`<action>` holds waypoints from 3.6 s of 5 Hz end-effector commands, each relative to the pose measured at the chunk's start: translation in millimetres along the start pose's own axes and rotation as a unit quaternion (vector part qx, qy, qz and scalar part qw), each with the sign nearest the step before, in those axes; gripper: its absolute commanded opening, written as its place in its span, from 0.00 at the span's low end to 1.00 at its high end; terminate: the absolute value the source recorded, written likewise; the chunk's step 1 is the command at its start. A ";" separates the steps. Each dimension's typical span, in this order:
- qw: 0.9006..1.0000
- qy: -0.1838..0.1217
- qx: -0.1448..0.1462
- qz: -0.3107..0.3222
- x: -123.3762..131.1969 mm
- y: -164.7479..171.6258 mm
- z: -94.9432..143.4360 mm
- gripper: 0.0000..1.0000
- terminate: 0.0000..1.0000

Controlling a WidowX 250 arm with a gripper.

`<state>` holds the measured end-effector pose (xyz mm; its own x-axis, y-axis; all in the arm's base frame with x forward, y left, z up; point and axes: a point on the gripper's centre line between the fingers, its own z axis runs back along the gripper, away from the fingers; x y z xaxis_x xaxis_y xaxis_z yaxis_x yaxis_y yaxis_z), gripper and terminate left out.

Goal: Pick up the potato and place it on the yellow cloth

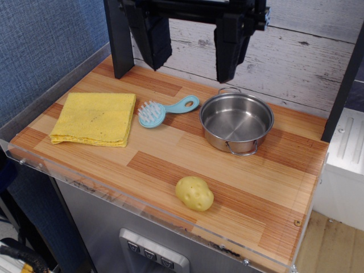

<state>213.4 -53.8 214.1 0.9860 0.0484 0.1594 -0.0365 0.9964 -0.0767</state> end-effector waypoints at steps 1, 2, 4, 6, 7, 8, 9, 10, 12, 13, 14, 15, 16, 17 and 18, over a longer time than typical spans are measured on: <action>1.000 0.000 0.000 0.000 0.0 0.0 0.0 1.00 0.00; 0.993 0.008 0.001 0.121 -11.5 25.7 6.7 1.00 0.00; 0.962 0.013 -0.007 0.272 -23.4 74.6 -13.3 1.00 0.00; 0.953 0.020 -0.013 0.302 -18.6 76.1 -79.2 1.00 0.00; 0.949 0.033 0.000 0.313 -16.7 66.9 -109.0 1.00 0.00; 0.949 0.041 0.013 0.313 -12.8 58.6 -134.3 1.00 0.00; 0.947 0.046 0.020 0.318 -9.8 53.2 -153.2 1.00 0.00; 0.946 0.052 0.025 0.320 -11.7 48.0 -171.3 1.00 0.00; 0.941 0.063 0.049 0.330 -13.7 38.8 -189.7 1.00 0.00; 0.940 0.064 0.059 0.330 -17.4 42.0 -192.0 1.00 0.00; 0.943 0.056 0.069 0.321 -17.4 45.0 -192.0 0.00 0.00; 0.948 0.045 0.078 0.304 -15.8 47.8 -188.1 0.00 0.00; 0.950 0.039 0.084 0.300 -18.0 52.2 -184.6 0.00 0.00; 0.956 0.029 0.077 0.283 -17.4 57.5 -179.0 0.00 0.00; 0.969 0.013 0.067 0.237 -9.0 61.1 -165.1 0.00 0.00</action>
<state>224.7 -7.1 39.3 0.8695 0.4892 0.0687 -0.4916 0.8705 0.0231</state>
